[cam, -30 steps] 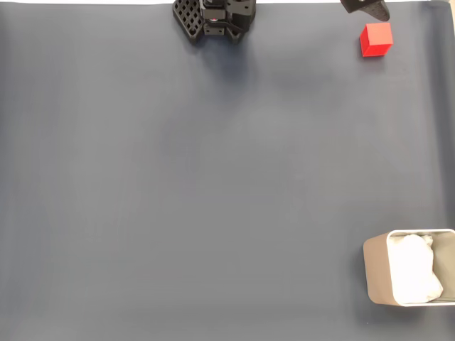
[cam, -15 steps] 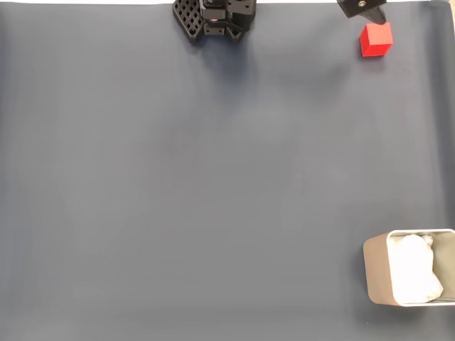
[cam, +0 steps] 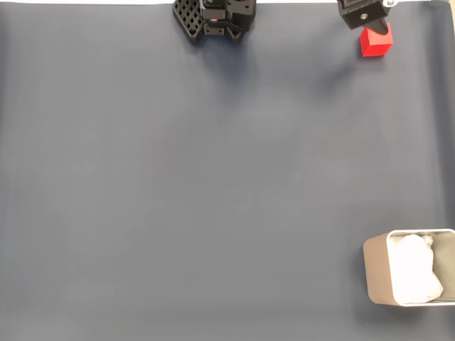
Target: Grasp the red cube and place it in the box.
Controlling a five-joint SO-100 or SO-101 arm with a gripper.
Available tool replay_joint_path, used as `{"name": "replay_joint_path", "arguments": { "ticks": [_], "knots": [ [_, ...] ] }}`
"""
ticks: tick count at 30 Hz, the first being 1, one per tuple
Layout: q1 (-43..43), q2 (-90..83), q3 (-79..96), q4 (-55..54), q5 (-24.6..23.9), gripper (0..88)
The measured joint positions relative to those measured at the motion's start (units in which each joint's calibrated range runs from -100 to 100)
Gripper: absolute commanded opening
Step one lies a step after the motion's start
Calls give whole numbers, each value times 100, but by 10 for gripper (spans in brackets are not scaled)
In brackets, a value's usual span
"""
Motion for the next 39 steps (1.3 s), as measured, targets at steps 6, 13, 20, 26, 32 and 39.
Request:
{"name": "replay_joint_path", "arguments": {
  "ticks": [6,13,20,26,32,39],
  "knots": [
    [163,217,136,-223,20,386],
    [171,321,353,-485,44,392],
    [178,486,552,-756,83,398],
    [178,747,606,-1010,93,400],
    [215,999,606,-1273,93,401],
    [245,1224,606,-1512,98,401]
  ]
}}
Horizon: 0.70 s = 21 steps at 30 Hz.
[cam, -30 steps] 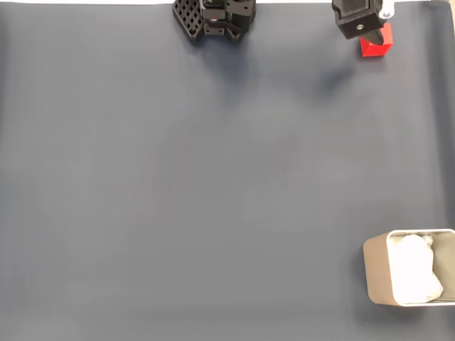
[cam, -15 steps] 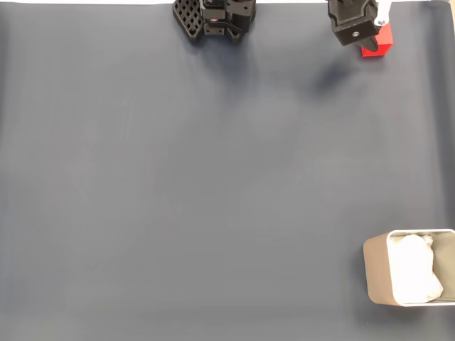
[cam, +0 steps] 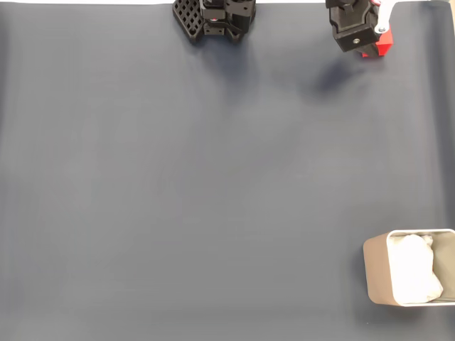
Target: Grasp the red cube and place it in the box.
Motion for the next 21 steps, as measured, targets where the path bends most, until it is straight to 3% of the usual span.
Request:
{"name": "replay_joint_path", "arguments": {
  "ticks": [21],
  "knots": [
    [0,686,-190,-270,-44,401]
  ]
}}
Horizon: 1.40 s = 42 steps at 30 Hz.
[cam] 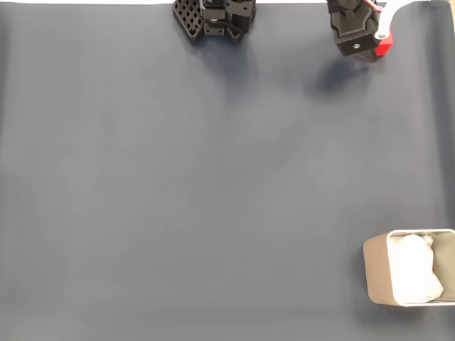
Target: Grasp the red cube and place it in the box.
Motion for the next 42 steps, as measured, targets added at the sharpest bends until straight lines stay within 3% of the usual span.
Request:
{"name": "replay_joint_path", "arguments": {
  "ticks": [12,28,42],
  "knots": [
    [-74,356,-344,-64,-107,387],
    [-208,617,-615,48,-88,243],
    [-319,599,-615,207,-88,233]
  ]
}}
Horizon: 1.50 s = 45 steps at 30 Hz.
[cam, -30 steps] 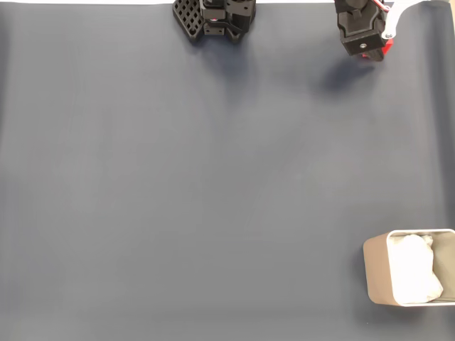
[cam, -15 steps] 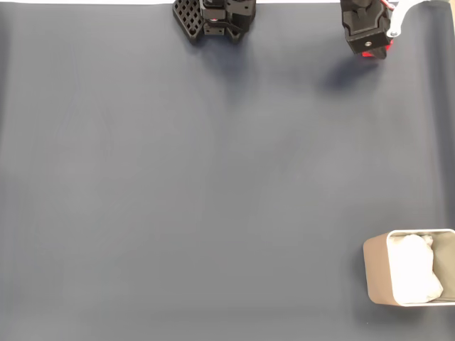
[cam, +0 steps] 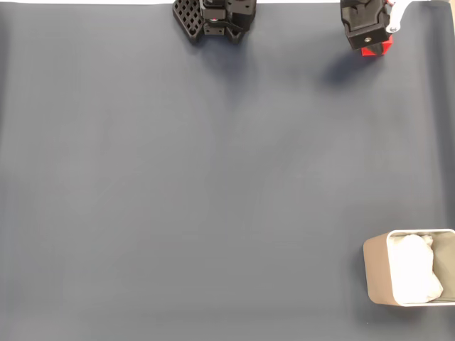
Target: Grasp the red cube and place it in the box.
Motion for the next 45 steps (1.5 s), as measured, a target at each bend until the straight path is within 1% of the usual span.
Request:
{"name": "replay_joint_path", "arguments": {
  "ticks": [6,30,45],
  "knots": [
    [-15,-17,0,0,0,200],
    [-96,-208,0,88,0,113],
    [-89,-460,18,310,0,93]
  ]
}}
